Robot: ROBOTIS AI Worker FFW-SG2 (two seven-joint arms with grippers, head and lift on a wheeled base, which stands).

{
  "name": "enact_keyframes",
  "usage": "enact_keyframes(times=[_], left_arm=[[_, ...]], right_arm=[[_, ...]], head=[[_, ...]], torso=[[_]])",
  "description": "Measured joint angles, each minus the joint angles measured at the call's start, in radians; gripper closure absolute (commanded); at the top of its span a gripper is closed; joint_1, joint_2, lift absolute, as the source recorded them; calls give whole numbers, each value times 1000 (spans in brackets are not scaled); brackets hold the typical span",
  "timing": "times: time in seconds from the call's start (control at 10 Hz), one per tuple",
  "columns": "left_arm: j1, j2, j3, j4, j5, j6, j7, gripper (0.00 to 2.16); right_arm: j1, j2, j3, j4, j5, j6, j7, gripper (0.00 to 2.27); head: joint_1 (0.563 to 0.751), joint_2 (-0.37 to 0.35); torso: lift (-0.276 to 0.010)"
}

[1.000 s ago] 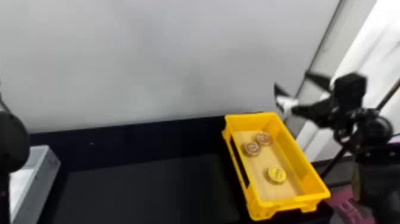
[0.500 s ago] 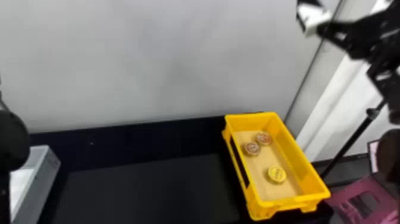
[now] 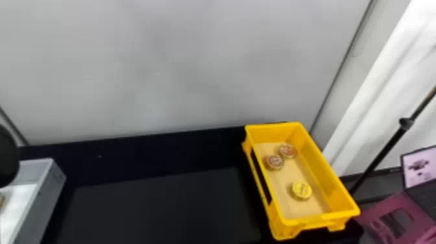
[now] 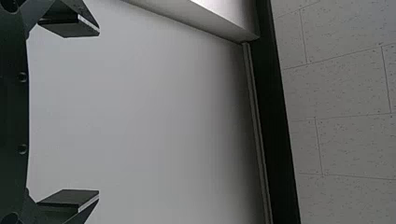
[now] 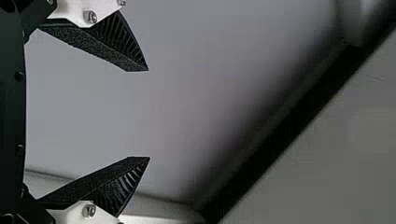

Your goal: Pick up the round yellow can and place it in the yellow rectangular box

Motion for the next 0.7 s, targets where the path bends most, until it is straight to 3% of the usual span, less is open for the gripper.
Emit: enact_keyframes(times=[0.3, 0.7], left_arm=[[24, 10, 41, -35, -5, 16, -2, 64], [55, 29, 134, -103, -39, 34, -1, 64]], right_arm=[[-94, -49, 41, 0, 60, -149, -76, 122], [-115, -64, 74, 1, 83, -156, -127, 122]], head=[[694, -78], [694, -78]], torso=[[-5], [-5]])
